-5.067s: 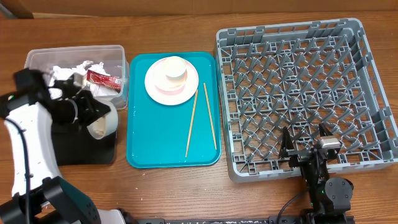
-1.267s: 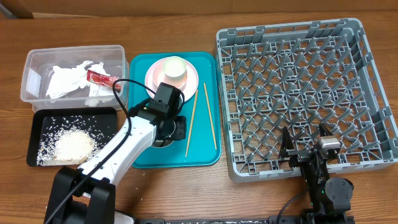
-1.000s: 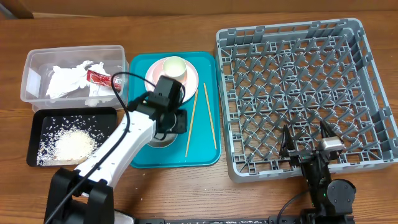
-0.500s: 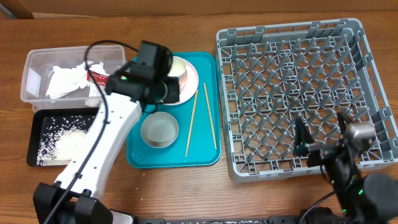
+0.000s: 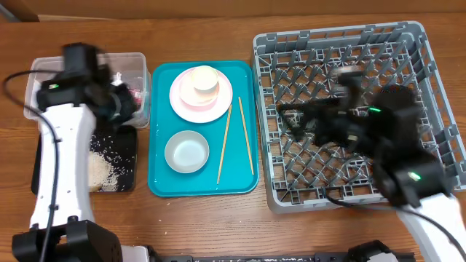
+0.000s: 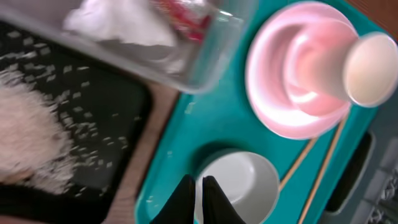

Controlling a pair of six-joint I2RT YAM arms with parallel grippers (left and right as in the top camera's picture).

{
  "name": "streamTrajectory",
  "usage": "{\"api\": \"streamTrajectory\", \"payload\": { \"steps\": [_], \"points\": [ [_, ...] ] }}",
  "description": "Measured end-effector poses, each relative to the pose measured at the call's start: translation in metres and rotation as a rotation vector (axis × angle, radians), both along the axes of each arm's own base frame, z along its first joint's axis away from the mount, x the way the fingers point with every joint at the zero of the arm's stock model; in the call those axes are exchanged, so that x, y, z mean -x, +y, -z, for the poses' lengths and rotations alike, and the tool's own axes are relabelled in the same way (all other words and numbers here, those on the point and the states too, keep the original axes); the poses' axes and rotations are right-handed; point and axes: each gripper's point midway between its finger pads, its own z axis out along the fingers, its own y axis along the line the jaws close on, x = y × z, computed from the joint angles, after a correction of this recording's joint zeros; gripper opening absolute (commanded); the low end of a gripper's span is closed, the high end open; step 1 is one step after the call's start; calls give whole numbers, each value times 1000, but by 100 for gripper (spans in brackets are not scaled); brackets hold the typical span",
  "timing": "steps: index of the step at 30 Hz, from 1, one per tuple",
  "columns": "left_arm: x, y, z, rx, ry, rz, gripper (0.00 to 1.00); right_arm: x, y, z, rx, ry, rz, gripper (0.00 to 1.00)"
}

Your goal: Sort waste into correct bins and load items into the dishwasher

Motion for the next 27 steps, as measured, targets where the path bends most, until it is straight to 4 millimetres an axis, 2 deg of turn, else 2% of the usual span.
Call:
{"api": "streamTrajectory", "payload": {
  "steps": [3, 8, 11, 14, 17, 18, 19, 20, 21, 22, 25, 27],
  "points": [
    [7, 24, -1, 49, -2, -64, 6, 4, 43, 39, 76, 84, -69, 100],
    [11, 33, -7, 164, -51, -47, 9, 11, 105, 101, 226, 121, -137, 100],
    [11, 30, -9, 198, -65, -24, 15, 9, 118, 130, 287, 145, -135, 99],
    [14, 25, -10, 215, -60, -6, 16, 2, 120, 153, 335, 166, -114, 100],
    [15, 25, -9, 216, -57, -2, 20, -1, 119, 168, 366, 187, -103, 100],
    [15, 25, -9, 215, -56, 0, 28, -2, 118, 170, 371, 189, -99, 100],
    [15, 25, -9, 214, -56, 3, 41, -2, 118, 170, 373, 189, -98, 100],
    [15, 25, -9, 212, -57, 7, 77, -2, 118, 170, 371, 187, -97, 95],
    [15, 25, -9, 212, -57, 8, 100, -3, 119, 169, 369, 181, -98, 83],
    [15, 25, -9, 212, -57, 8, 100, -5, 120, 167, 365, 171, -98, 68],
    [15, 25, -9, 211, -56, 9, 100, -9, 123, 163, 343, 158, -83, 41],
    [15, 25, -9, 210, -57, 9, 100, -11, 121, 163, 334, 171, -51, 35]
  ]
}}
